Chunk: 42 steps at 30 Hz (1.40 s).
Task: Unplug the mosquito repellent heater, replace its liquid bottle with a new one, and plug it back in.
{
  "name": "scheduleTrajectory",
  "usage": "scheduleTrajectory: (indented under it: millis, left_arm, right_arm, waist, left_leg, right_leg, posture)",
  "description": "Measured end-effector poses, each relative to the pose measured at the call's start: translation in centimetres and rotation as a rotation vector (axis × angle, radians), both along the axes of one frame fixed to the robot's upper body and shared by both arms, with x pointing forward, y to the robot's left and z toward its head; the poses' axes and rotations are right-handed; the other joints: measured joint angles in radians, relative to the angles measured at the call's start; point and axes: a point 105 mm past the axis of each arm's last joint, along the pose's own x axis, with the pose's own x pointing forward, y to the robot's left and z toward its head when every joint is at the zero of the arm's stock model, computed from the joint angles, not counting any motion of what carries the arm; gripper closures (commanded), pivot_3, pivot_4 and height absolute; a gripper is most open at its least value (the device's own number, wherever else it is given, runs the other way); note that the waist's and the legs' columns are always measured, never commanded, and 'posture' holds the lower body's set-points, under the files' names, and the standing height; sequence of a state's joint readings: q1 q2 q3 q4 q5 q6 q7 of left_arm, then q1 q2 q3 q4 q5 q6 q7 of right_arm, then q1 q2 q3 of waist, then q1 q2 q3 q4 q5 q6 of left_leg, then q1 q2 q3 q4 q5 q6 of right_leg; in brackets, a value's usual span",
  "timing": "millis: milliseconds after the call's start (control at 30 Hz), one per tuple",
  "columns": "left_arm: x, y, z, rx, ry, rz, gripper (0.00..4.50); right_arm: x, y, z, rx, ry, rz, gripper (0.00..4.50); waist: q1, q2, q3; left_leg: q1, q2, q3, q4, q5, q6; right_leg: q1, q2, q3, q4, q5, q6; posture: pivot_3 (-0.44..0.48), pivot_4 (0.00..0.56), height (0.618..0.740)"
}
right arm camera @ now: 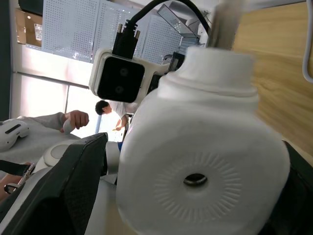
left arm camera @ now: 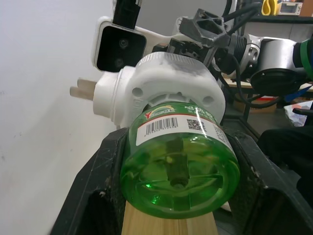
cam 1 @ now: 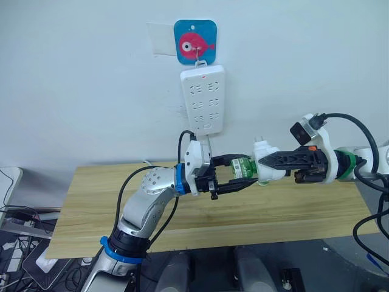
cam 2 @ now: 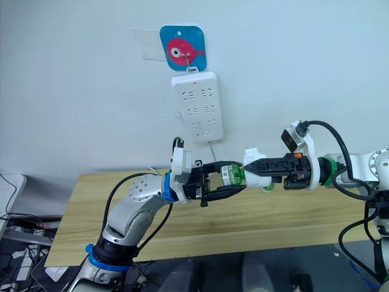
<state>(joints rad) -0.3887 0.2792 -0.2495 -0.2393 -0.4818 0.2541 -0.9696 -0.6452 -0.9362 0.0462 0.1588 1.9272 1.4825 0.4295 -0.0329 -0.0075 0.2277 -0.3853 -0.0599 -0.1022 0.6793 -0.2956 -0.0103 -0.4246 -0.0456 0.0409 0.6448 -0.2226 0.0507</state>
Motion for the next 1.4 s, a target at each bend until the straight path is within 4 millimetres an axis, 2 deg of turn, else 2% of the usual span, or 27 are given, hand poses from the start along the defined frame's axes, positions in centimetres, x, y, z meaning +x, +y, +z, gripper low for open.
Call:
scheduleTrajectory:
  millis: [167,500,600,700,833,900,967,1033,1200,1400]
  left_arm:
    - [0.2,-0.1,0.1,-0.011,0.023,0.008,2.25]
    - [1.0,0.4,0.5,-0.018,0.054,0.044,2.25]
    - [1.3,0.8,0.8,-0.022,0.06,0.058,2.25]
    - [1.3,0.9,0.8,-0.022,0.073,0.052,2.25]
    - [1.2,1.0,0.6,-0.006,0.098,0.041,2.25]
    - [1.2,1.1,0.6,0.005,0.101,0.038,2.25]
    - [1.2,1.1,0.5,0.011,0.107,0.032,2.25]
    - [1.1,1.0,0.6,0.006,0.112,0.022,2.25]
    - [1.1,0.9,0.8,0.005,0.121,0.015,2.25]
    - [0.9,0.9,1.2,-0.005,0.115,0.014,2.25]
  right_arm:
    - [-0.7,0.1,-0.7,-0.001,0.016,0.016,0.05]
    - [-4.8,-1.3,-2.4,-0.079,0.092,0.09,0.05]
    - [-4.4,-2.6,-4.1,-0.149,0.1,0.006,0.05]
    - [-2.8,-4.3,-4.9,-0.193,0.088,-0.1,0.65]
    - [1.3,-6.8,-5.7,-0.204,0.042,-0.293,2.11]
    - [3.6,-6.9,-5.5,-0.176,0.006,-0.359,2.81]
    - [5.4,-6.2,-5.1,-0.139,-0.018,-0.389,3.57]
    - [6.3,-5.3,-5.0,-0.123,-0.033,-0.388,4.37]
    - [6.1,-3.0,-5.4,-0.077,-0.013,-0.319,4.48]
    - [2.5,-1.2,-5.2,-0.052,0.019,-0.163,4.48]
  waist:
    - [0.0,0.0,0.0]
    - [0.001,0.0,0.0]
    - [0.0,0.0,0.0]
    - [0.0,0.0,0.0]
    - [-0.003,0.0,0.0]
    - [-0.008,0.0,0.0]
    - [-0.014,0.0,0.0]
    - [-0.015,0.0,0.0]
    - [-0.01,0.0,0.0]
    - [-0.002,0.0,0.0]
  left_leg:
    - [0.0,0.0,0.0,0.0,0.0,0.0]
    - [0.0,0.0,-0.001,0.0,0.0,0.0]
    - [0.001,0.0,0.001,0.0,0.0,0.0]
    - [0.002,0.0,0.002,0.001,0.0,0.0]
    - [0.003,0.001,0.003,0.0,0.0,0.0]
    - [0.003,0.001,0.003,0.0,0.0,0.0]
    - [0.003,0.002,0.002,0.0,0.0,0.0]
    - [0.002,0.002,0.001,0.0,0.0,0.0]
    - [0.0,0.0,0.0,0.0,0.0,0.0]
    - [0.001,0.0,-0.001,0.0,0.0,0.0]
  right_leg:
    - [0.0,0.0,0.0,0.0,0.0,0.0]
    - [0.001,0.0,-0.001,0.0,0.0,0.0]
    - [0.001,0.001,0.0,0.0,0.0,0.0]
    - [0.001,0.002,0.001,0.0,0.0,0.001]
    - [0.001,0.002,0.002,0.0,0.0,0.001]
    - [0.001,0.003,0.003,0.0,0.0,0.001]
    - [0.001,0.004,0.003,0.0,0.0,0.0]
    - [0.001,0.004,0.002,0.0,0.0,0.0]
    - [0.0,0.002,0.002,0.0,0.0,0.0]
    - [0.0,0.0,0.001,0.0,0.0,0.0]
  posture:
    - [-0.106,0.2,0.74]
    - [-0.097,0.206,0.74]
    - [-0.094,0.205,0.74]
    - [-0.098,0.204,0.74]
    - [-0.103,0.2,0.74]
    - [-0.106,0.198,0.74]
    - [-0.106,0.198,0.74]
    - [-0.106,0.196,0.74]
    - [-0.101,0.194,0.74]
    - [-0.092,0.196,0.74]
